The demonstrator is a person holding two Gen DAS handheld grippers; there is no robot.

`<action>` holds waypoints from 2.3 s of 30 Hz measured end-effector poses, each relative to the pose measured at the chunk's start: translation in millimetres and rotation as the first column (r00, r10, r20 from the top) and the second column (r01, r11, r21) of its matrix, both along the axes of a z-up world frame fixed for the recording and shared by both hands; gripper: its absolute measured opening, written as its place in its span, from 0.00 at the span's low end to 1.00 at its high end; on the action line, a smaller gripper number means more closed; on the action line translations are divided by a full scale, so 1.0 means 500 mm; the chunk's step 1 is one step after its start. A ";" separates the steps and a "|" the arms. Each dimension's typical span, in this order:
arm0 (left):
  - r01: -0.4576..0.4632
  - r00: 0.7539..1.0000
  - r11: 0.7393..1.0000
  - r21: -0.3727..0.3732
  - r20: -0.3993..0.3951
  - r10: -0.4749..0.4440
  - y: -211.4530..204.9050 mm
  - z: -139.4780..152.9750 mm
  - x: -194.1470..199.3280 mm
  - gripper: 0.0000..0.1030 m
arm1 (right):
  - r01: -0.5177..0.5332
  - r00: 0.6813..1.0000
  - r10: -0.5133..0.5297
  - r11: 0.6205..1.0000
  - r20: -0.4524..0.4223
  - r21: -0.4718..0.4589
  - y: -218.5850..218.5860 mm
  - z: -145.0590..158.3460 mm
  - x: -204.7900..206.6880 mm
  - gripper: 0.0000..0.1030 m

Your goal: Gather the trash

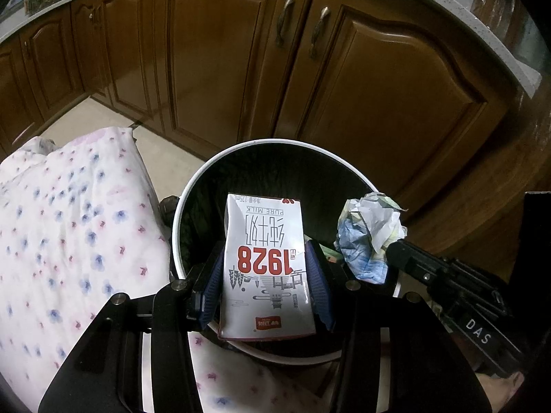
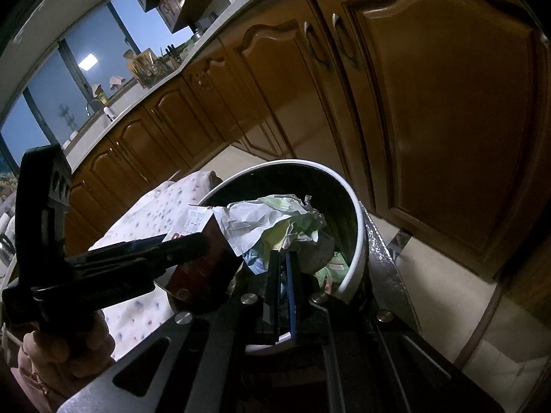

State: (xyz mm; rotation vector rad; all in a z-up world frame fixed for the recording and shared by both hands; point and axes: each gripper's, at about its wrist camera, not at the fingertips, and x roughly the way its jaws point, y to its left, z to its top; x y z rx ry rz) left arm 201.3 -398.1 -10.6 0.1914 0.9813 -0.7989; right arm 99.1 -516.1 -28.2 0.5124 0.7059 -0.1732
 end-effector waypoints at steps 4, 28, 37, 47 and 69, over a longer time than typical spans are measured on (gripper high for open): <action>0.006 1.000 1.000 0.001 0.001 -0.006 -0.003 0.000 -0.003 0.44 | 0.002 1.000 -0.003 1.000 0.008 0.022 -0.007 0.001 0.002 0.09; -0.076 0.996 0.992 -0.099 0.035 0.080 0.164 0.040 -0.091 0.69 | 0.041 0.987 -0.045 0.999 0.151 0.033 0.085 0.036 -0.090 0.65; -0.127 0.988 0.979 -0.162 0.065 0.139 0.252 0.052 -0.161 0.79 | 0.031 0.986 -0.038 0.998 0.163 0.045 0.149 0.029 -0.131 0.76; -0.165 0.978 0.970 -0.178 0.100 0.184 0.314 0.054 -0.215 0.82 | 0.047 0.980 -0.051 0.999 0.191 0.028 0.195 0.034 -0.180 0.80; -0.248 0.759 0.921 -0.301 0.530 0.378 0.476 0.091 -0.370 1.00 | 0.222 0.875 -0.054 0.928 0.481 -0.299 0.335 0.097 -0.277 1.00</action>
